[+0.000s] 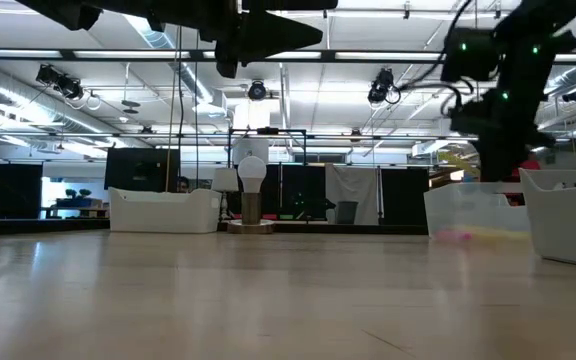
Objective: Pick & Place Markers
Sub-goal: Put the yellow pen into the transparent bin
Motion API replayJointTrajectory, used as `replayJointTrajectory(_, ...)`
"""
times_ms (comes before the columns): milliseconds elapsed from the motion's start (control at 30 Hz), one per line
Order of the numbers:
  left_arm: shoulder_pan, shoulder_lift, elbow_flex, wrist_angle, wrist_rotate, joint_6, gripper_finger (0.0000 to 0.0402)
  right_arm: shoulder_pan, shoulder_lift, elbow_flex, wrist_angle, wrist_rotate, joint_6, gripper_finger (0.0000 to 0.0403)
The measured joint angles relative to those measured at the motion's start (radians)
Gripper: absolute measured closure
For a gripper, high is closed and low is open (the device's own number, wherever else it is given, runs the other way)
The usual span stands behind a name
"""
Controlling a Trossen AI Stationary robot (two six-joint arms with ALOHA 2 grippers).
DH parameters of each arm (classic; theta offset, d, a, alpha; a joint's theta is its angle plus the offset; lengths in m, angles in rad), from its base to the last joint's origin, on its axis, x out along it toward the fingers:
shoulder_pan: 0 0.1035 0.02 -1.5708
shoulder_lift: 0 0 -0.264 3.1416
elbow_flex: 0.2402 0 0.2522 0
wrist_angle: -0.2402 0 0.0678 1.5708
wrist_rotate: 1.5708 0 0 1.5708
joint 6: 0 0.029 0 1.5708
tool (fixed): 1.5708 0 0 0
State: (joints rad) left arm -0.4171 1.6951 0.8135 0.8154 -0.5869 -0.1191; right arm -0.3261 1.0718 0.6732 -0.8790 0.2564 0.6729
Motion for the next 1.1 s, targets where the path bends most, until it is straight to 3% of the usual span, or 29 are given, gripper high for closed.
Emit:
replayJointTrajectory(200, 0.0, 0.0, 0.0, -0.004, 0.0, 0.0, 0.017, -0.129, 0.0, -0.077, 0.014, -0.104, -0.06, 0.0372)
replayJointTrajectory(467, 0.0, 0.0, 0.0, -0.006, 0.0, 0.0, 0.017, -0.227, 0.003, -0.139, 0.168, -0.197, -0.149, 0.0368)
replayJointTrajectory(867, 0.0, 0.0, 0.0, -0.005, 0.0, 0.0, 0.017, -0.27, 0.163, -0.146, 0.194, -0.231, -0.192, 0.0367)
replayJointTrajectory(1100, 0.0, 0.0, 0.0, -0.005, 0.0, 0.0, 0.017, -0.271, 0.181, -0.145, 0.198, -0.233, -0.191, 0.0357)
